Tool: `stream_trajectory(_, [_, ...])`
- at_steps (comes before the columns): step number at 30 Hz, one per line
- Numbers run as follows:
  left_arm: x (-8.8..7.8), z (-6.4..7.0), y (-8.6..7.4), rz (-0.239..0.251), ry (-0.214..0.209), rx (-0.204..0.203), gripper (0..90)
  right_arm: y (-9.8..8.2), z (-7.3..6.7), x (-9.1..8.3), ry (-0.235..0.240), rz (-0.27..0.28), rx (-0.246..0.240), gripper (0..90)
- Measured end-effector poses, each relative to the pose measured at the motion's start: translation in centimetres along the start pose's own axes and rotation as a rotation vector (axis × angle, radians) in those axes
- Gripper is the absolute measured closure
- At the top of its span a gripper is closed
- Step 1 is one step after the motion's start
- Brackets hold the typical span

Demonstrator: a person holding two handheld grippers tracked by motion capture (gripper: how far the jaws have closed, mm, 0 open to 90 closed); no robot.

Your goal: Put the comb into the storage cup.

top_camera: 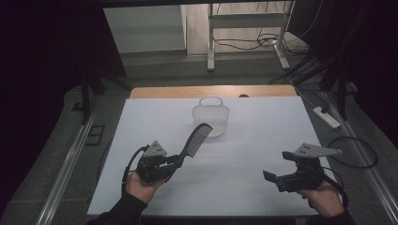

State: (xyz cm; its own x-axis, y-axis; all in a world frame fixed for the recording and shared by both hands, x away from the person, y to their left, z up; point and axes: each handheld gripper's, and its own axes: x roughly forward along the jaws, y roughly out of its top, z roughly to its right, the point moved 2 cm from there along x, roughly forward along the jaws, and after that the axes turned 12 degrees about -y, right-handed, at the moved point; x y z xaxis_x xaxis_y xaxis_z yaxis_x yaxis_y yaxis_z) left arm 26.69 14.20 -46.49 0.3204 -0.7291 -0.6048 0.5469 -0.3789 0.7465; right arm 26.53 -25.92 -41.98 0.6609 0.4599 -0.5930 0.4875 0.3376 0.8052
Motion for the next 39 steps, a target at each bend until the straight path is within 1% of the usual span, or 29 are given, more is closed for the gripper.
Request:
stream_trajectory(8, [0.6, 0.3, 0.5, 0.005, -0.007, 0.011, 72.6, 1.0, -0.3, 1.0, 0.020, 0.005, -0.006, 0.0])
stream_trajectory(12, [0.9, 0.5, 0.7, 0.006, -0.008, 0.019, 72.7, 1.6, -0.8, 1.6, 0.067, 0.018, 0.025, 0.0])
stream_trajectory(16, [1.1, 0.6, 1.0, 0.009, -0.007, 0.026, 72.7, 1.9, -1.1, 2.2, 0.069, 0.009, 0.013, 0.0])
stream_trajectory(21, [1.5, 0.8, 1.2, 0.010, -0.011, 0.030, 72.7, 2.6, -1.6, 2.8, 0.086, 0.015, 0.023, 0.0])
stream_trajectory(25, [1.7, 0.9, 1.3, 0.010, -0.017, 0.033, 72.7, 3.0, -2.1, 3.4, 0.102, 0.009, 0.016, 0.0])
stream_trajectory(33, [2.1, 1.0, 1.7, 0.012, -0.027, 0.037, 72.7, 3.7, -2.7, 4.5, 0.132, 0.009, 0.023, 0.0])
stream_trajectory(39, [2.6, 1.3, 2.0, 0.016, -0.033, 0.042, 72.7, 4.3, -3.2, 5.1, 0.136, 0.002, 0.013, 0.0])
